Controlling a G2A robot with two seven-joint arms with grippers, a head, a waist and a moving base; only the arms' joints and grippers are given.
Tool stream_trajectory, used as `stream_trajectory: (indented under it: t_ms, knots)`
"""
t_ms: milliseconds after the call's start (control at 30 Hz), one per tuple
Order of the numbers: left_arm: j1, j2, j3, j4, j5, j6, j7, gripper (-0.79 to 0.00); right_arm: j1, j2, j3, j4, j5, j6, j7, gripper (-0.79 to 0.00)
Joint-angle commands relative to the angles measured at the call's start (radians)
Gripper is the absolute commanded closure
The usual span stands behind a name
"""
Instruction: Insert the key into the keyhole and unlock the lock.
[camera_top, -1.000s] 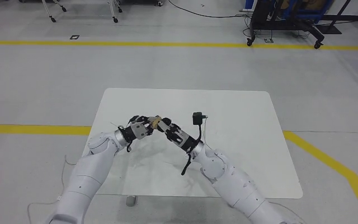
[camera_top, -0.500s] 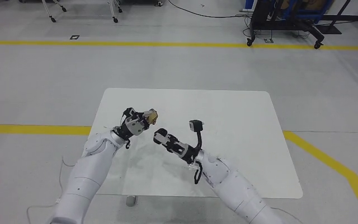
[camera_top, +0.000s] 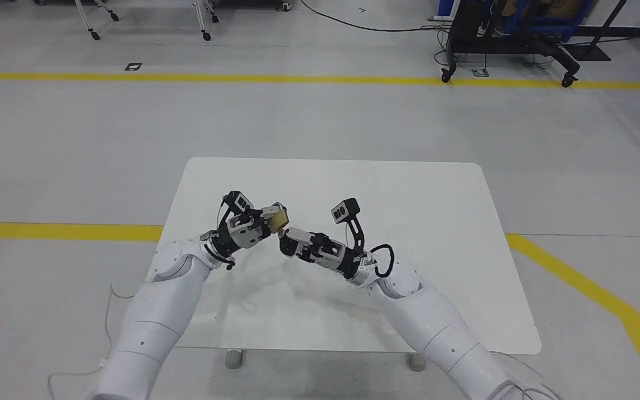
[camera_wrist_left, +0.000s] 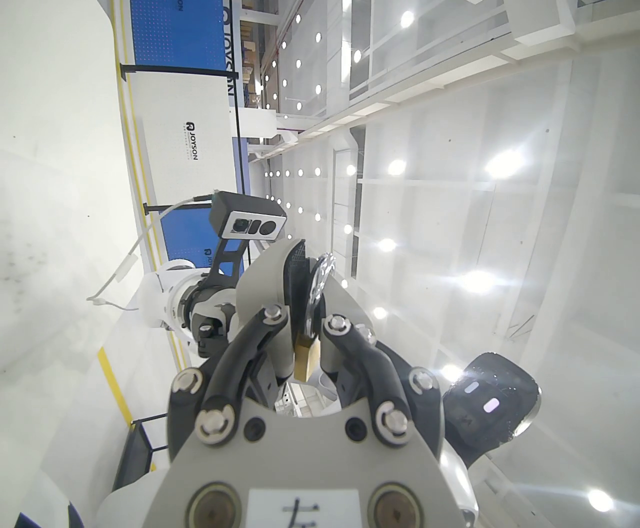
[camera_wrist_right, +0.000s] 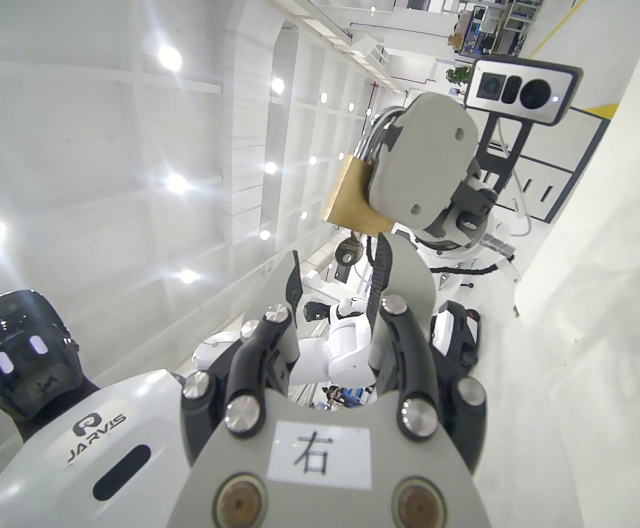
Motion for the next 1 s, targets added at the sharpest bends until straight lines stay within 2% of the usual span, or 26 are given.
stream_trajectory:
  t_ms: [0,200,333,500,567,633,967]
  knots:
    - [0.0,0.0,0.0,0.001,-0.001,0.004,0.001,0.0,0.012,-0.005,-0.009,0.019,0.005,0.004,0.007,-0.289]
    - [-0.003,-0.001,-0.001,0.004,0.005,0.01,0.005,0.0,0.036,-0.018,-0.02,0.063,0.027,0.007,0.022,-0.191]
    - [-0.005,-0.001,0.0,0.005,0.012,0.017,0.004,0.0,0.045,-0.025,-0.022,0.081,0.04,0.003,0.033,-0.089]
    - [-0.005,-0.002,0.001,0.007,0.018,0.019,0.01,0.0,0.051,-0.031,-0.023,0.093,0.039,-0.001,0.037,-0.052]
    - [-0.005,-0.002,0.001,0.006,0.024,0.017,0.014,0.0,0.052,-0.033,-0.023,0.096,0.037,-0.001,0.032,-0.074]
    - [-0.005,-0.002,0.0,0.007,0.031,0.017,0.02,0.0,0.052,-0.035,-0.024,0.097,0.034,-0.002,0.029,-0.2]
    - [-0.002,0.001,-0.004,-0.005,0.08,-0.003,0.049,0.0,0.037,-0.037,-0.012,0.089,-0.003,0.003,0.006,-0.142]
